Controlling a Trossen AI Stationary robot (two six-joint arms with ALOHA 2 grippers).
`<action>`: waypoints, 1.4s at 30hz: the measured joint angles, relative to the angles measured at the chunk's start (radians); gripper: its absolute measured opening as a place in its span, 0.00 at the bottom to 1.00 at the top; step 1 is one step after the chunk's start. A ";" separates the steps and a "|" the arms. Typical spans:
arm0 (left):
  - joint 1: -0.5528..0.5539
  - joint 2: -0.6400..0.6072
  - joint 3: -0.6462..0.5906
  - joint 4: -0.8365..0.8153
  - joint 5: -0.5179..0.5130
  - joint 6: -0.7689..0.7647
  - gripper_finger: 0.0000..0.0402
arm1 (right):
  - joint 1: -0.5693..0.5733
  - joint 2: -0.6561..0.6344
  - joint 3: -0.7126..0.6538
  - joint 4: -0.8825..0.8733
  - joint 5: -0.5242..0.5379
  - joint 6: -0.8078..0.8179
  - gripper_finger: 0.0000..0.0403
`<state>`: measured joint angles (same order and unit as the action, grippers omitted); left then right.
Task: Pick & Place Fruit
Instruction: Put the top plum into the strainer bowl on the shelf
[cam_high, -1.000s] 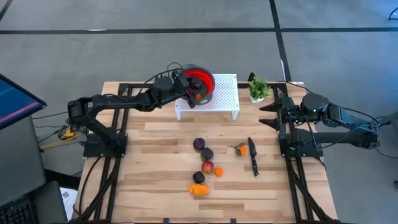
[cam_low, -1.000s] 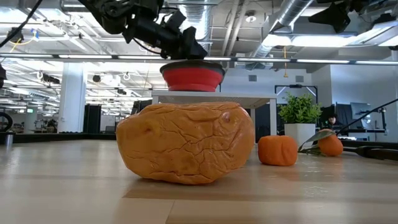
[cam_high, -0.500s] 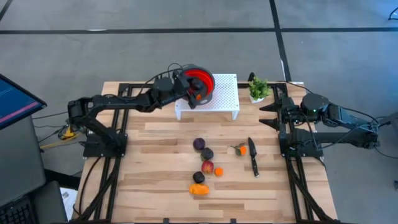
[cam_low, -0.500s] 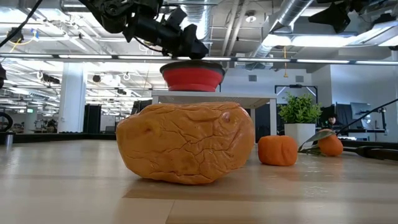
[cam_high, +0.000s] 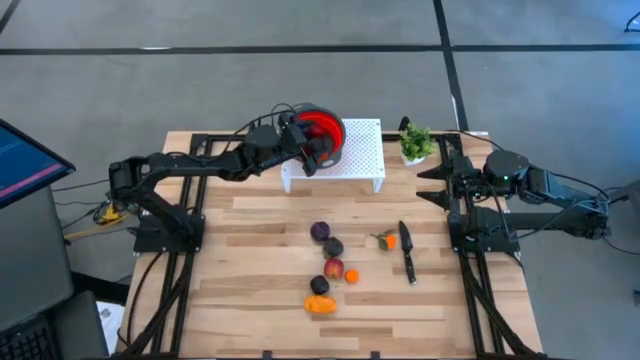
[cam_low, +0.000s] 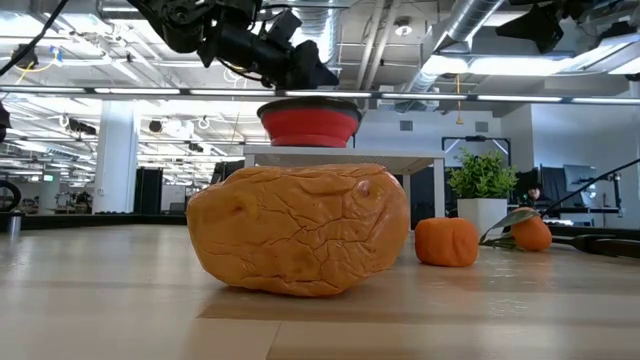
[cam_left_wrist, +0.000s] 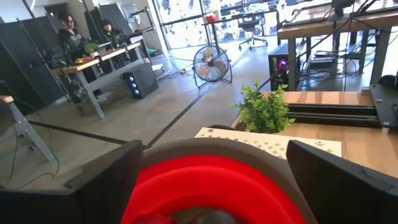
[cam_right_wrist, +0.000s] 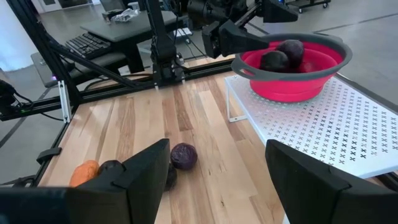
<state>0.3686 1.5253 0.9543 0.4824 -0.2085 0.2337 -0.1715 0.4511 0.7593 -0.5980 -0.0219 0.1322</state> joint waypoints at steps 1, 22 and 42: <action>-0.004 -0.004 0.000 0.000 0.000 -0.003 0.98 | 0.000 0.000 0.000 0.000 0.000 0.000 0.65; -0.200 -0.251 -0.001 0.001 0.002 -0.188 0.89 | 0.000 0.000 0.000 0.000 0.000 0.000 0.65; -0.332 -0.303 -0.002 0.009 0.002 -0.238 0.89 | 0.000 0.000 0.000 0.000 0.000 0.000 0.65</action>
<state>0.0363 1.2221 0.9520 0.4910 -0.2064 -0.0046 -0.1715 0.4511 0.7593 -0.5980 -0.0216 0.1322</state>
